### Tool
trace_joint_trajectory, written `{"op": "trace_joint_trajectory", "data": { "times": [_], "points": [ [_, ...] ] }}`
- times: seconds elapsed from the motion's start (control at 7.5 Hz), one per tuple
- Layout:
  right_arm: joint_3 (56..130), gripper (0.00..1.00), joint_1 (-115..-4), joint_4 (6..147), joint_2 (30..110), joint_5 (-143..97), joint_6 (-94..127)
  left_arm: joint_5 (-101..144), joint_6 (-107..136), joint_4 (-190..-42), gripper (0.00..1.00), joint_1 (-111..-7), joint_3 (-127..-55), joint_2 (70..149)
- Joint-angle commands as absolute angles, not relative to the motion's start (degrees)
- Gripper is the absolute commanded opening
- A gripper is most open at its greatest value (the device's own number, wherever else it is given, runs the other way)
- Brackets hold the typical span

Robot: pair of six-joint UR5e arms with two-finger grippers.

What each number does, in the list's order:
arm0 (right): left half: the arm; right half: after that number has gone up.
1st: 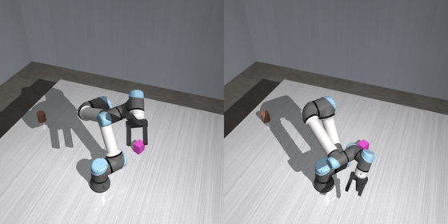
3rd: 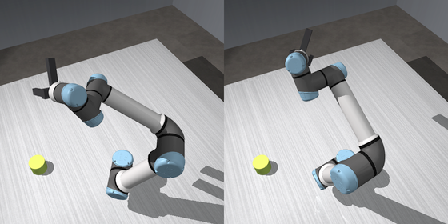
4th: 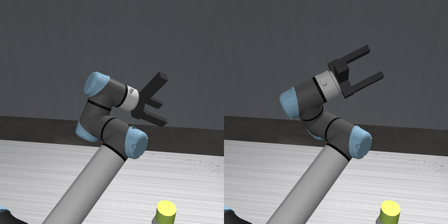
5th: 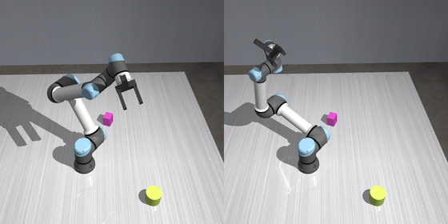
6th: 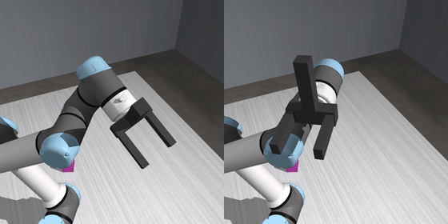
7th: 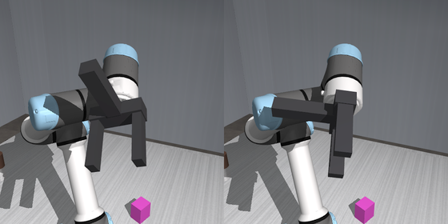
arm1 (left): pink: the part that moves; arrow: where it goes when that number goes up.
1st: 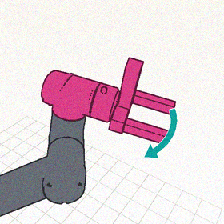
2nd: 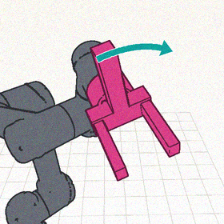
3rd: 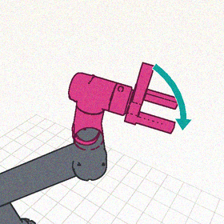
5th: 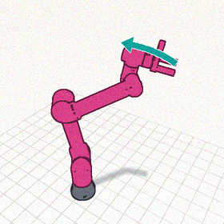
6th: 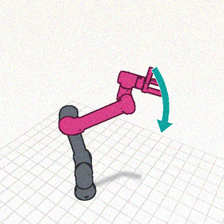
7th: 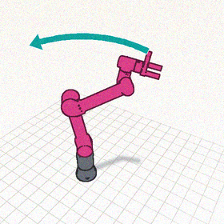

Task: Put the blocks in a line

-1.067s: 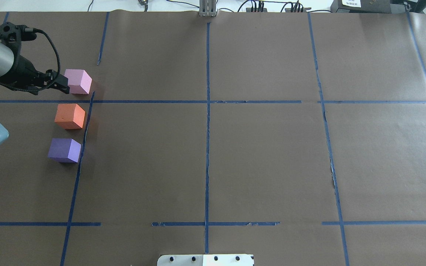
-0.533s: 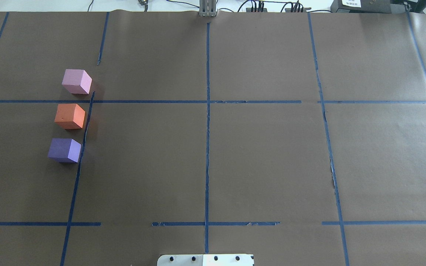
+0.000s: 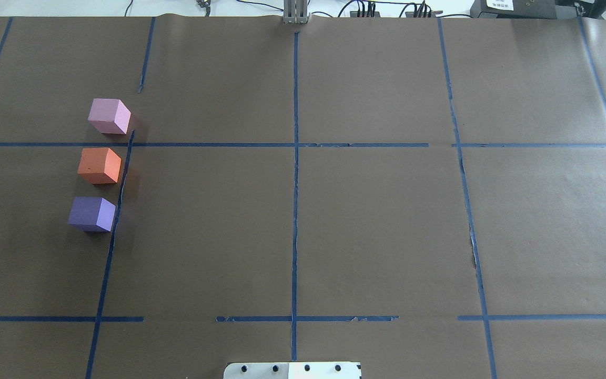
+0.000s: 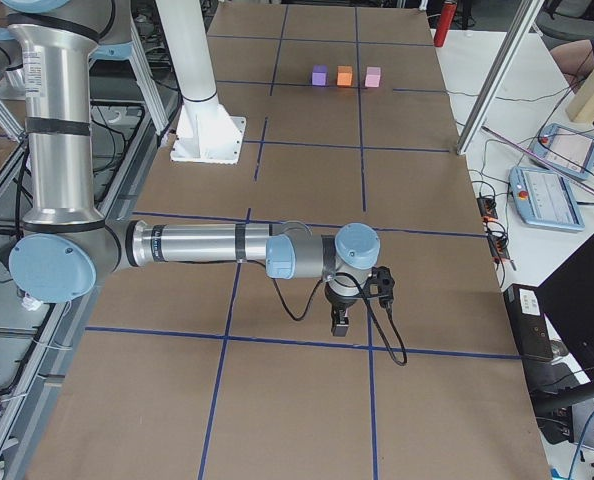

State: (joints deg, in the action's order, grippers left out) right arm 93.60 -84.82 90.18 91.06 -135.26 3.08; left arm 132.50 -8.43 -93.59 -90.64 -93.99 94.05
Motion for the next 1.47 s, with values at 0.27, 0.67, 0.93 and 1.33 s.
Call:
{"op": "trace_joint_trajectory", "data": {
  "times": [0.27,0.67,0.93,1.33],
  "points": [
    [93.6,1.0,-84.8,90.2,91.1,-135.3,3.1,135.5,-9.1,-83.3,0.98,-93.7,-93.5,93.3],
    [93.6,1.0,-84.8,90.3,91.1,-135.3,3.1,135.0,-9.1,-83.8,1.0,-93.8,-91.5,93.3],
    [93.6,1.0,-84.8,90.2,91.1,-135.3,3.1,134.9,-9.1,-83.5,1.0,-95.4,-91.3,93.3],
    [93.6,1.0,-84.8,90.2,91.1,-135.3,3.1,135.2,-9.1,-84.0,1.0,-95.1,-89.6,93.0]
  ]
}}
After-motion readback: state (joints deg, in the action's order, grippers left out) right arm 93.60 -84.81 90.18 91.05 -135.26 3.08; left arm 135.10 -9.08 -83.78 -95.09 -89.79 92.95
